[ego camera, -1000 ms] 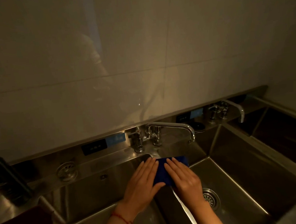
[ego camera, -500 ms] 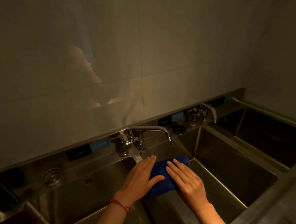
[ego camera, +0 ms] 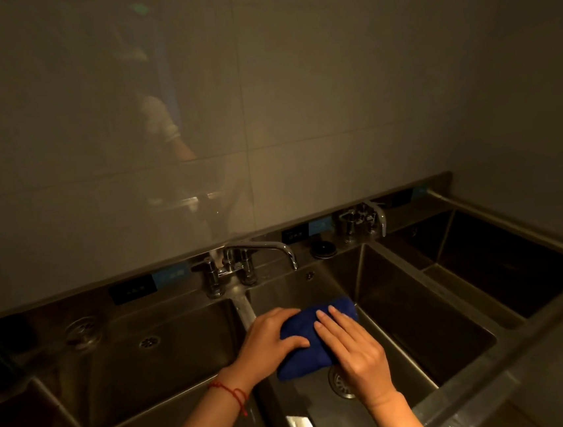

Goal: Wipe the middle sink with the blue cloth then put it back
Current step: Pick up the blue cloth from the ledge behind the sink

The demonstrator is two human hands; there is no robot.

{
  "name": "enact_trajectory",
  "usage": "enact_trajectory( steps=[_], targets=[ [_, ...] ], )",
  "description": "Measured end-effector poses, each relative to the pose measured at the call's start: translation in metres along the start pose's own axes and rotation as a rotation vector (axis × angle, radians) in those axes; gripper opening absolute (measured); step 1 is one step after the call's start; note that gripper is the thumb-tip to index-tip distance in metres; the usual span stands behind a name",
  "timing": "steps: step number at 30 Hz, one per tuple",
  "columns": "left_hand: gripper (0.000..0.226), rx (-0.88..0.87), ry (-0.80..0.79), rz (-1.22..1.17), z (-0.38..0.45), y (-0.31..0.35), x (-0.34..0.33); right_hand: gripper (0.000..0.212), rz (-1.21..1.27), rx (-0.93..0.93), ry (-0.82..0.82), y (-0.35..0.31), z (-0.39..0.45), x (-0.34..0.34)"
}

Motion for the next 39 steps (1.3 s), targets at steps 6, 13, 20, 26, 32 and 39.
enact_trajectory(
  steps=[6,13,20,26,32,39],
  targets=[
    [0.051,0.045,0.071,-0.009,-0.002,0.02,-0.006,0.035,-0.015,0.013,0.001,0.012,-0.01,0.018],
    [0.042,-0.123,0.25,0.284,-0.011,0.065,0.0,0.035,0.02,-0.012,-0.089,0.03,-0.02,0.022],
    [0.05,-0.436,0.422,0.505,-0.017,0.116,0.008,0.064,0.066,-0.102,-0.268,0.051,-0.03,0.021],
    [0.02,-0.626,0.477,0.504,-0.02,0.132,-0.002,0.069,0.024,-0.178,-0.268,0.069,-0.015,0.028],
    [0.023,-0.715,0.484,0.484,-0.017,0.137,-0.008,0.082,0.015,-0.199,-0.33,0.079,-0.002,0.02],
    [0.027,-0.738,0.463,0.467,-0.004,0.126,-0.007,0.051,0.029,-0.258,-0.2,0.088,0.009,0.019]
  ],
)
Point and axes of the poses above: each hand's wrist, its own z-axis towards the middle knuckle, its own x-axis out of the back of the hand, y = z × x, the point moved 10 cm from there along z, towards the middle knuckle, and after that the axes turned 4 degrees about z, right-handed, at the moved point
